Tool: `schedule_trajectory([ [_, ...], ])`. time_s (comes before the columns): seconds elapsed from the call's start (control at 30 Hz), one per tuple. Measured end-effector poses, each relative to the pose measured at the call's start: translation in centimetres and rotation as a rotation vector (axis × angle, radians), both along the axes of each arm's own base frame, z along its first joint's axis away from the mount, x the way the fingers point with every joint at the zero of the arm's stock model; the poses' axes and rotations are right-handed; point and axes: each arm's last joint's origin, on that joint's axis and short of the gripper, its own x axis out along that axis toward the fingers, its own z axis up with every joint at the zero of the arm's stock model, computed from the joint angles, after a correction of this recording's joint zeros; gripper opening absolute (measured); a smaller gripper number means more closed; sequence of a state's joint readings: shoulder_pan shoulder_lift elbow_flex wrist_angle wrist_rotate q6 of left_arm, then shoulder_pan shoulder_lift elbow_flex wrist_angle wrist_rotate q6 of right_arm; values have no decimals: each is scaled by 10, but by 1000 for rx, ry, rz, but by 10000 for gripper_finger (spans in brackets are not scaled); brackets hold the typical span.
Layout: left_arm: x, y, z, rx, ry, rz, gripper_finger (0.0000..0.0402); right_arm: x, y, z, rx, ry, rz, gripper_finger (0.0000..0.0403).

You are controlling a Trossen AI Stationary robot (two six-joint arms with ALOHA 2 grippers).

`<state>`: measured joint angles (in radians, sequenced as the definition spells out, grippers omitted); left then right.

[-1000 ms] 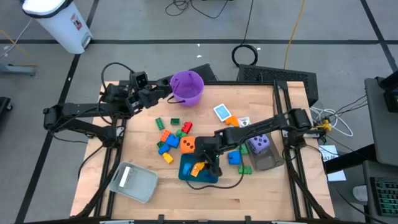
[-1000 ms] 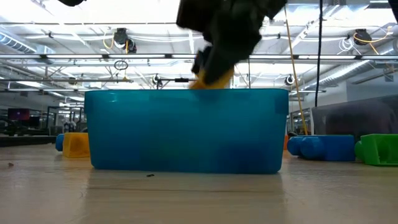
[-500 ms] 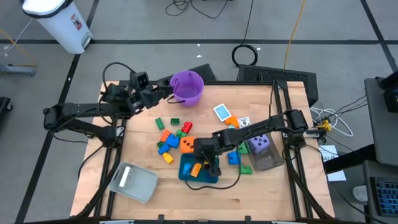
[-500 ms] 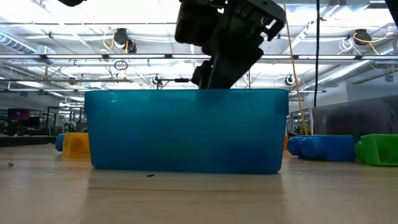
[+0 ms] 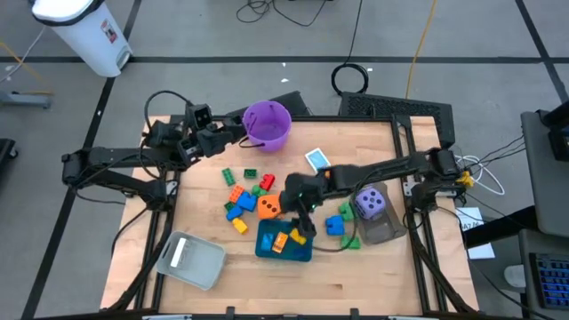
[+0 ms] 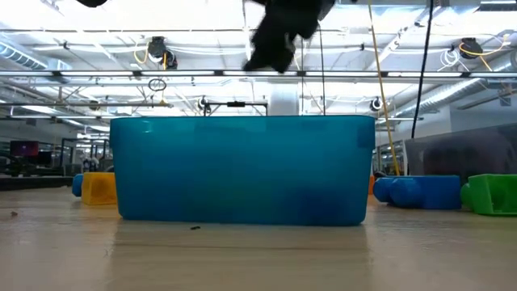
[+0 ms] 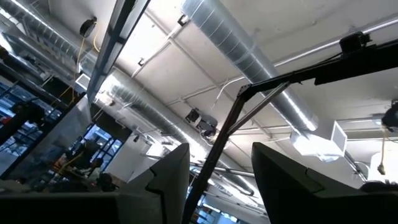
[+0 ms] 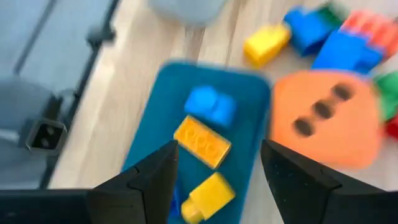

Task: Pick & Place Toys
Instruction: Put the green game piece into the blue bin

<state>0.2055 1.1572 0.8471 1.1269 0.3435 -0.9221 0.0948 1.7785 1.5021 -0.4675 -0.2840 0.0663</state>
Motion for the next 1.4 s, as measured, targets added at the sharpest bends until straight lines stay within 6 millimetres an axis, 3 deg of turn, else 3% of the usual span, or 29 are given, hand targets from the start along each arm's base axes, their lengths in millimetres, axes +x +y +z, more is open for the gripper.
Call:
schedule_trajectory([
  [0.33, -17, -14, 12, 39, -57, -48, 182, -33, -37, 85, 16, -345, -93, 222],
  [0.6, -43, -29, 26, 118, -115, -55, 182, -57, -51, 131, 16, -592, -131, 221],
  [0.77, -51, -34, 27, 135, -59, -59, 182, -63, -50, 144, 19, -675, -129, 220],
  [0.97, -46, -40, 19, 128, 89, -62, 182, -65, -50, 147, 20, -696, -127, 223],
  [1.2, -26, -45, -14, 172, 447, 87, 182, -65, -50, 147, 20, -696, -126, 223],
  [1.4, -22, -49, -43, 183, 752, 216, 182, -64, -50, 147, 20, -695, -126, 222],
])
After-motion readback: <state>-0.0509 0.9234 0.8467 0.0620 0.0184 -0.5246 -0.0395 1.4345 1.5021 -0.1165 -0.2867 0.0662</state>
